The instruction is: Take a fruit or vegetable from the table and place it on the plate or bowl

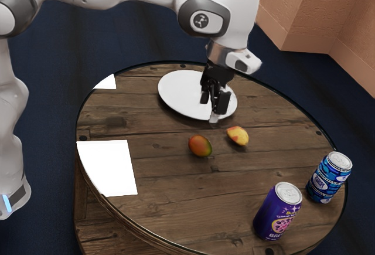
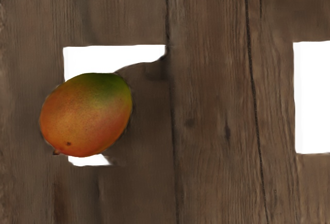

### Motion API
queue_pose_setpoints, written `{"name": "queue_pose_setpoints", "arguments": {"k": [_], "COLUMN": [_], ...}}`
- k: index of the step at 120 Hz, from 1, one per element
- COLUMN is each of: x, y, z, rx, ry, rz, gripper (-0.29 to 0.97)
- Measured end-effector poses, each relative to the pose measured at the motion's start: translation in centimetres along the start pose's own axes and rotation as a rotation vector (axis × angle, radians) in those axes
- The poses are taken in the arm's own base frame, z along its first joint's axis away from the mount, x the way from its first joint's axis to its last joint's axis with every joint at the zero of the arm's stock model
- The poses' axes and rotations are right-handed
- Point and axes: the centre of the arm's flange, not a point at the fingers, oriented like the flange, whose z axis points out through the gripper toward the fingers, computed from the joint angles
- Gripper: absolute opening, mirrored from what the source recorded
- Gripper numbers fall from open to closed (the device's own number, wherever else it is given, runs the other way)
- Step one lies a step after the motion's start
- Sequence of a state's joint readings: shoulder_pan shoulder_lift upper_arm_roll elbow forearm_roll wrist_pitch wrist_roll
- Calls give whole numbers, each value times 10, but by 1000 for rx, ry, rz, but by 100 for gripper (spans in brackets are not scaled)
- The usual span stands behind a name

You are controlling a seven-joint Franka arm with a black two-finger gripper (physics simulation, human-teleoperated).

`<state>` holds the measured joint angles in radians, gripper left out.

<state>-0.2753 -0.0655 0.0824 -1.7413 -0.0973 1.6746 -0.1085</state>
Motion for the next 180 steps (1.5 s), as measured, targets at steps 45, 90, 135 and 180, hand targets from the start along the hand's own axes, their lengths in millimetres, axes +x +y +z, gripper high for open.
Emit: {"name": "queue_pose_setpoints", "arguments": {"k": [45,90,135,180], "x": [-33,-33,31,8], "y": [-18,-27,-91,-25], "z": [54,90,94,95], "rx": [-27,-64,-19,-56], "ry": [-50,-34,4,39], "rz": [562,840,918,1121], "gripper": [68,68,68,68]}}
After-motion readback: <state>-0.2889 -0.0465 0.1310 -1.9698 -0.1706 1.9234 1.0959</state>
